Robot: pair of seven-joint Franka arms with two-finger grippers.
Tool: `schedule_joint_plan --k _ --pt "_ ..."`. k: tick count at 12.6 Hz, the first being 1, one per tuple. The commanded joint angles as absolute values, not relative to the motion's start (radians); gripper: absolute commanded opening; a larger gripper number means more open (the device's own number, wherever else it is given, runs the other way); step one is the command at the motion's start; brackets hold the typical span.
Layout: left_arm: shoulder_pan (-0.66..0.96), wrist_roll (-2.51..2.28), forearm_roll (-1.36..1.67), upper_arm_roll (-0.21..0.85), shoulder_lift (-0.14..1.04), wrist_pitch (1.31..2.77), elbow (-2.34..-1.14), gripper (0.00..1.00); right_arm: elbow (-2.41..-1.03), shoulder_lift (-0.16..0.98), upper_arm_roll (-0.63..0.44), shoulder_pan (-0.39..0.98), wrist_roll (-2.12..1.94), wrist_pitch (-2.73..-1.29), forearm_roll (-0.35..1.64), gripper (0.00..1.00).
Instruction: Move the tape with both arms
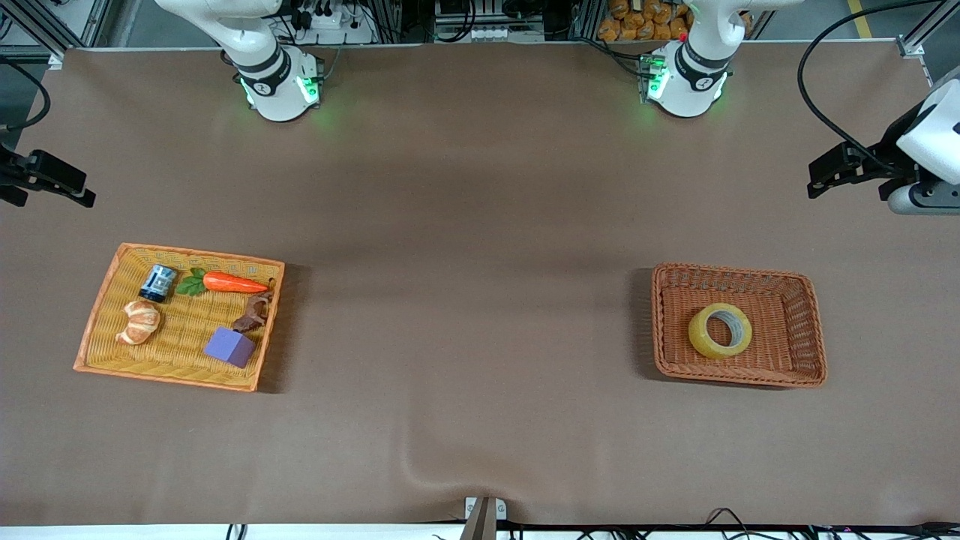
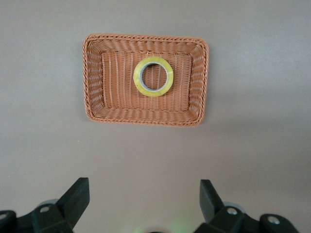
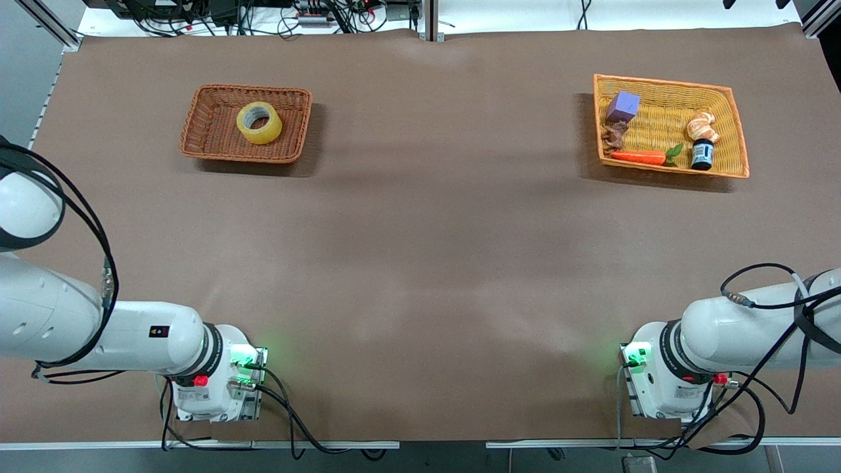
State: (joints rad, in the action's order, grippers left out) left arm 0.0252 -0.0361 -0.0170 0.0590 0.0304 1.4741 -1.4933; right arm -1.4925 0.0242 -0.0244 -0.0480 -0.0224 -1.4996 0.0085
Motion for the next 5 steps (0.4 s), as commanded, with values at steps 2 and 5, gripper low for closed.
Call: schedule_joint_plan --k 2,5 --pt "0.041 -0.041 0.003 0.046 0.011 1.428 -1.483 1.00 -1.494 0.020 -0.020 -0.048 0.015 -1.491 0.018 1.00" --pt "0.041 -0.041 0.003 0.046 0.009 1.427 -1.483 1.00 -1.494 0.021 -0.018 -0.048 0.002 -1.488 0.018 1.00"
